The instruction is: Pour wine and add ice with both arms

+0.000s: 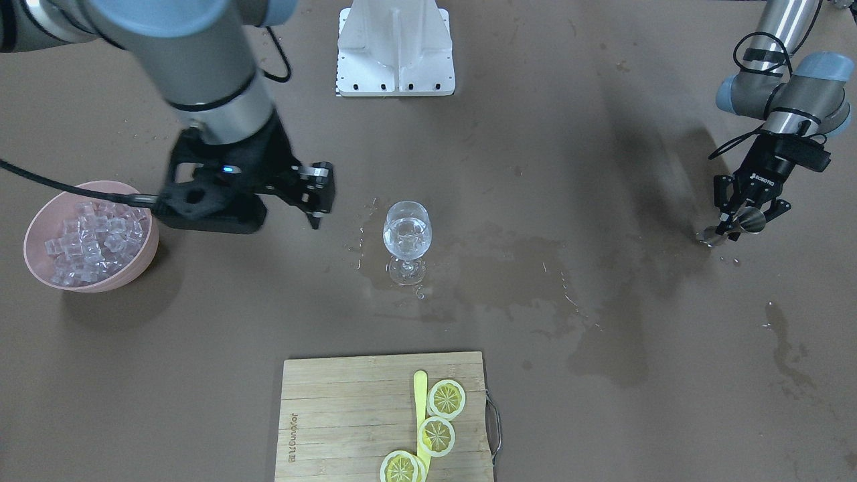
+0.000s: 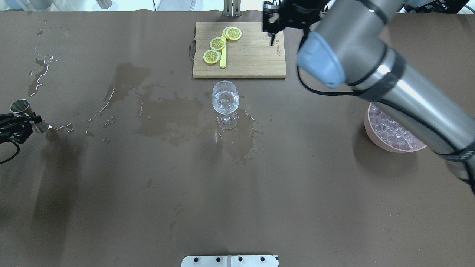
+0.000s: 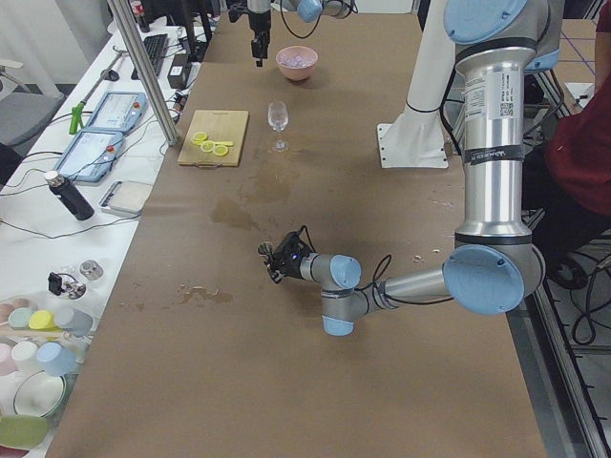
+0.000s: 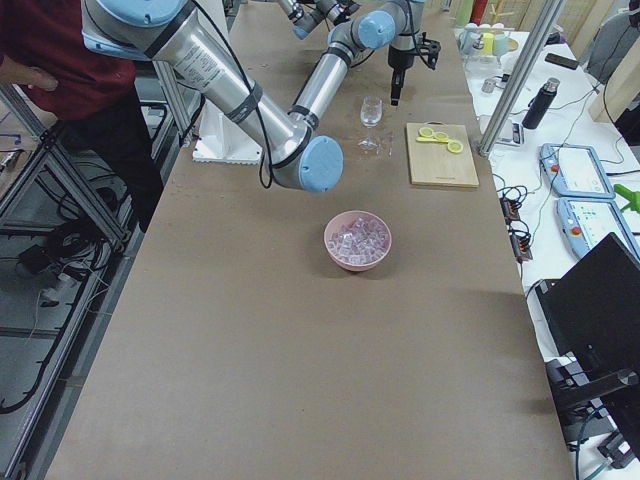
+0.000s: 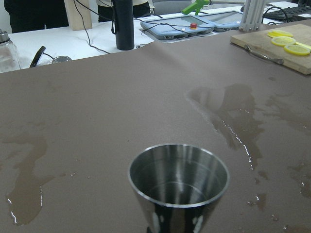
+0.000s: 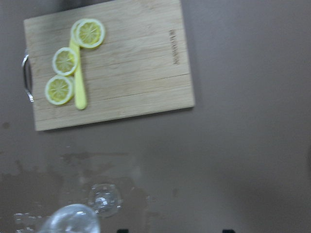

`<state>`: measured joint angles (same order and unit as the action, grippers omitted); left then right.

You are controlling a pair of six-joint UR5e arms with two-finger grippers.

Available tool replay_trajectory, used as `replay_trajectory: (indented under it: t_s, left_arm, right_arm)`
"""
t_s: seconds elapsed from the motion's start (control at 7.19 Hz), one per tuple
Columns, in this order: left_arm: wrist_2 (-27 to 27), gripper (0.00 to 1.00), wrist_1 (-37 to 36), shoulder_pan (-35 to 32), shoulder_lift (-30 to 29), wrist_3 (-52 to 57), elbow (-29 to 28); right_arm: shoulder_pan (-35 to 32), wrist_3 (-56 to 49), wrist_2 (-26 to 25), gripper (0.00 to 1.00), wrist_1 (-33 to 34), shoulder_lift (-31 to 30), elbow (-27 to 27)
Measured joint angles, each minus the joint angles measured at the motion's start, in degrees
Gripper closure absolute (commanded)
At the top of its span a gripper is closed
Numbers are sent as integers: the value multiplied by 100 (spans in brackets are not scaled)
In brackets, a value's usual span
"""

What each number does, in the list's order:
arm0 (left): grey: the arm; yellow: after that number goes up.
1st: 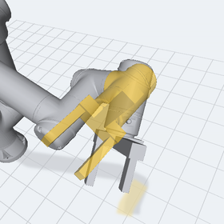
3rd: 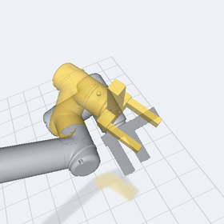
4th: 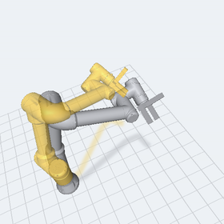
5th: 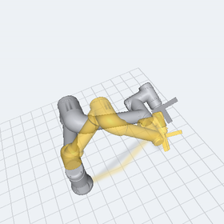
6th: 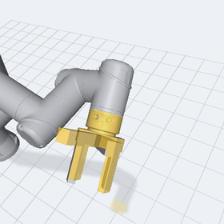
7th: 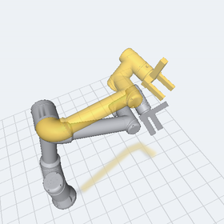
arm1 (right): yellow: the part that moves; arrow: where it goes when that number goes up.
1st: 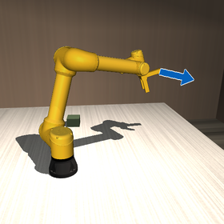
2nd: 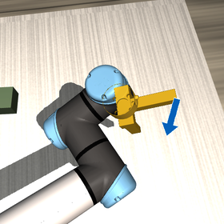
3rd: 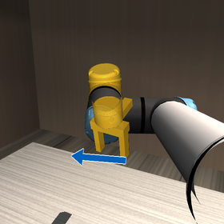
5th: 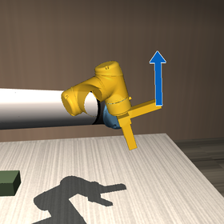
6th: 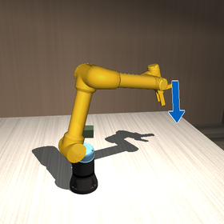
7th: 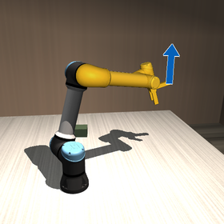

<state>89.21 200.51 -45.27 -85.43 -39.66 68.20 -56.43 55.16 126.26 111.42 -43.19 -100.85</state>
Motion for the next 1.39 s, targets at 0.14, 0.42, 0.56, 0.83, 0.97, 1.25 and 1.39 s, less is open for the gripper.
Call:
replay_trajectory:
  t_s: [0.14,0.42,0.56,0.83,0.97,1.25,1.39]
  left_arm:
    - [-2,88,24,0,0,1,-18]
    - [-8,76,38,0,-1,0,-26]
    - [-8,73,38,0,-5,-3,-29]
    - [-9,60,38,0,-11,-6,-29]
    - [-9,59,40,0,-14,-7,-27]
    - [-9,55,38,0,-17,-7,-26]
    - [-9,52,37,0,-17,-7,-26]
  right_arm:
    - [-498,-750,215,26,7,-806,-546]
    - [-1381,-2606,339,18,11,-1927,-790]
    - [-1787,-3497,346,9,11,-2245,-572]
    - [-2480,-5019,345,0,-7,-2484,294]
    - [-2690,-5574,339,0,-30,-2540,684]
    - [-2843,-6142,375,0,-62,-2784,1021]
    - [-2878,-6278,506,0,-68,-2926,1065]
